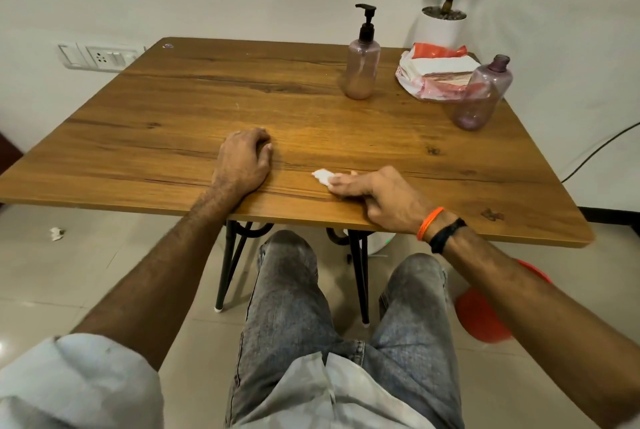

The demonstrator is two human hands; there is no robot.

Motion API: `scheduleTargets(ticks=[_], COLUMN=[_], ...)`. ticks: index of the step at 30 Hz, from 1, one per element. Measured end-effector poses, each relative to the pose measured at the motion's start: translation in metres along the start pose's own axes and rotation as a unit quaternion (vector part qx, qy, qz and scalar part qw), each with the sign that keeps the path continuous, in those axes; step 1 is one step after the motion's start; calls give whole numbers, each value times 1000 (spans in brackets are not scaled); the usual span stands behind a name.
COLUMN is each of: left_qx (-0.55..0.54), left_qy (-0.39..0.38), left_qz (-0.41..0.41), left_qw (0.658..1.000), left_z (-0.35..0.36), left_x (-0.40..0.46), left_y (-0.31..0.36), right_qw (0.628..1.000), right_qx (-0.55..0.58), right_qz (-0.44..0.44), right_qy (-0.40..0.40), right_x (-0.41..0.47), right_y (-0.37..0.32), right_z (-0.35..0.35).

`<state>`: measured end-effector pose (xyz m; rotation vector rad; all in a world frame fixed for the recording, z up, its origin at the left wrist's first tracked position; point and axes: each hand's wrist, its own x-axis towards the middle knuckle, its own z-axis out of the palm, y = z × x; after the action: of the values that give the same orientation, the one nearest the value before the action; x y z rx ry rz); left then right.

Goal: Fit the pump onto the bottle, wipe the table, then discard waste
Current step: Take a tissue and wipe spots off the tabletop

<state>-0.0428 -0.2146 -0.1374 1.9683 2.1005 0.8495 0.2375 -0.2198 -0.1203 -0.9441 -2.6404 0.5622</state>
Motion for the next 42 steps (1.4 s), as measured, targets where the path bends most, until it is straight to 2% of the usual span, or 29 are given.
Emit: scheduleTargets(ticks=[3, 5, 8, 10, 12, 14, 22, 27, 30, 34, 39, 42], left_qx=[0, -4, -1, 2, 0, 2, -4, -7, -13, -42, -210, -374], left_qy=[4, 2, -1, 3, 6, 5, 3, 3, -2, -12, 5, -42], left_qz=[-1, 0, -2, -5, -6, -6, -12, -10, -18, -40, -55, -64], left_qw=[1000, 1000, 1000, 1000, 1000, 1000, 1000, 1000, 1000, 998, 976, 924], left_z=[-1, 0, -1, -1, -1, -1, -2, -2, -2, -4, -8, -7], left_x=[0, -1, -1, -1, -2, -2, -2, -1, -2, -1, 2, 5], left_y=[1, 2, 2, 4, 5, 5, 5, 6, 5, 9, 37, 58], right_qw=[996, 993, 993, 992, 993, 995, 997, 991, 972, 938, 876, 834], right_qx=[14, 49, 106, 84, 39, 13, 22, 112, 229, 299, 404, 467], right_qz=[-76, -92, -33, 28, 72, 84, -80, -72, -4, 103, 172, 204], right_qy=[-37, -46, 32, 89, 89, 55, 5, 7, 53, 143, 198, 211], right_x=[-21, -28, -21, -10, -2, -1, -33, -29, -17, 12, 47, 64], right_y=[-16, -19, -10, 0, 6, 4, -30, -28, -23, -13, -2, 3], right_z=[10, 7, -6, -13, -15, -10, 21, 7, -1, -10, -15, -15])
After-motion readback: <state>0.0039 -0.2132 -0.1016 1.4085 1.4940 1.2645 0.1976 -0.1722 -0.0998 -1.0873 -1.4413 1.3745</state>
